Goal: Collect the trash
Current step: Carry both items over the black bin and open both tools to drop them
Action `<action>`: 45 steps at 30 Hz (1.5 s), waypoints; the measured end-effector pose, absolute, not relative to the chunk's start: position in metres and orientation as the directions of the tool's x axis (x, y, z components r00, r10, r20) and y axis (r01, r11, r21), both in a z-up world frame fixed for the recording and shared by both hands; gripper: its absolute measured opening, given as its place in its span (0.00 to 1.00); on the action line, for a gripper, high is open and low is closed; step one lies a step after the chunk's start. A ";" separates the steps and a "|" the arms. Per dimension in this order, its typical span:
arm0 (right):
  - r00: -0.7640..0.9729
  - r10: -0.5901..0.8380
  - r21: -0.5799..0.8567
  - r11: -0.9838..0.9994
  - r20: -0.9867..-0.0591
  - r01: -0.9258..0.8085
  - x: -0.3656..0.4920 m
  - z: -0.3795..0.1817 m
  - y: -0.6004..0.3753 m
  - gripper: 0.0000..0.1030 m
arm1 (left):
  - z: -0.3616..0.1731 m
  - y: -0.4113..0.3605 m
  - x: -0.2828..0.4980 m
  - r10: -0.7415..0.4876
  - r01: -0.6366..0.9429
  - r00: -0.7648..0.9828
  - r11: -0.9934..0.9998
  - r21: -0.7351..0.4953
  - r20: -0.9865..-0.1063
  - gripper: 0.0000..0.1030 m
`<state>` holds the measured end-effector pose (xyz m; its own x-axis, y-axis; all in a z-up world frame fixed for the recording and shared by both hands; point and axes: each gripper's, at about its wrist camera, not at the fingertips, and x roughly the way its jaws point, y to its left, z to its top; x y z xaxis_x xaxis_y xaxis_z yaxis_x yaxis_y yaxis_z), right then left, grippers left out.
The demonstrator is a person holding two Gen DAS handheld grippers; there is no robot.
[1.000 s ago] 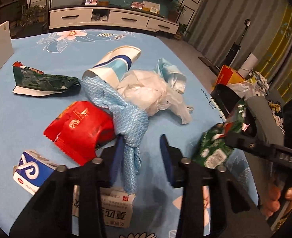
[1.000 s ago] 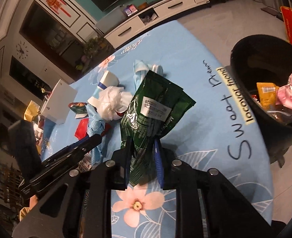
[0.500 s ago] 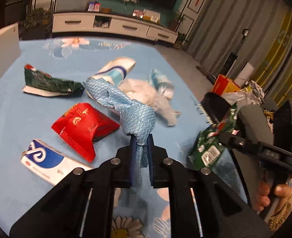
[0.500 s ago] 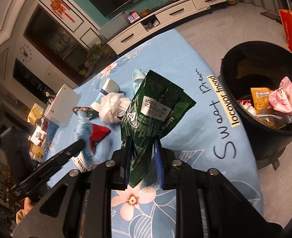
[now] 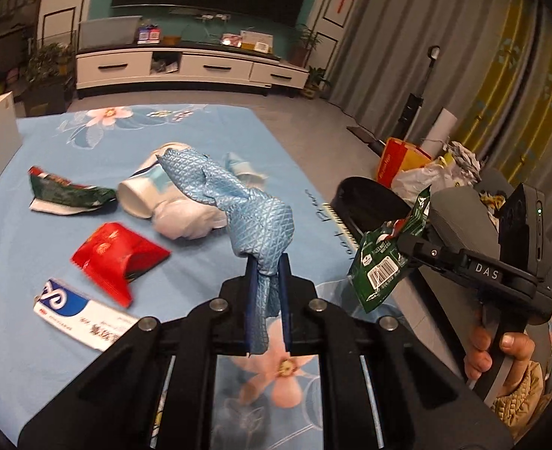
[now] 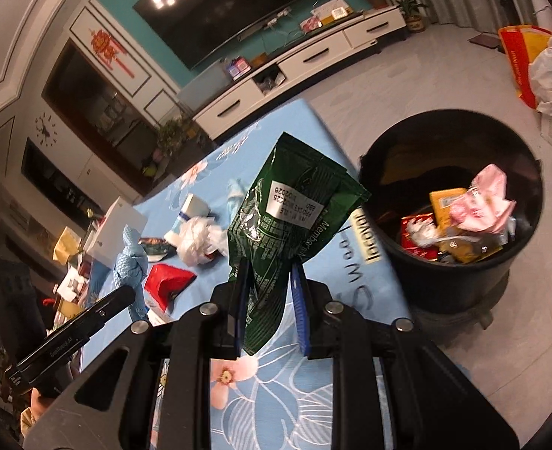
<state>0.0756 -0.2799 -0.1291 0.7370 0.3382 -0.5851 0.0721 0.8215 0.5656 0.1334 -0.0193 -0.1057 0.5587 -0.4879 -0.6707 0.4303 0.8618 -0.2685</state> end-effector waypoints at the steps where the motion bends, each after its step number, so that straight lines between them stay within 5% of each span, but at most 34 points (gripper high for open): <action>1: 0.744 0.329 0.566 0.821 -0.582 0.079 0.074 -0.128 -0.284 0.22 | -0.105 -0.025 0.133 -0.490 0.437 0.557 0.860 -0.265 -0.671 0.12; 28: 0.831 -0.035 0.468 0.812 -0.555 0.347 0.046 -0.147 -0.395 0.22 | -0.105 -0.191 0.154 -0.593 0.677 0.445 0.713 -0.181 -0.671 0.12; 45: 0.784 -0.066 0.435 0.802 -0.617 0.410 0.072 -0.182 -0.424 0.24 | -0.147 -0.267 0.184 -0.617 0.727 0.329 0.649 -0.225 -0.715 0.12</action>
<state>0.0722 -0.4245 -0.1820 0.7844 -0.0663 -0.6168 0.4099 0.8016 0.4351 0.1840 -0.2665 -0.1471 0.3292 -0.6166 -0.7152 0.7265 0.6492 -0.2253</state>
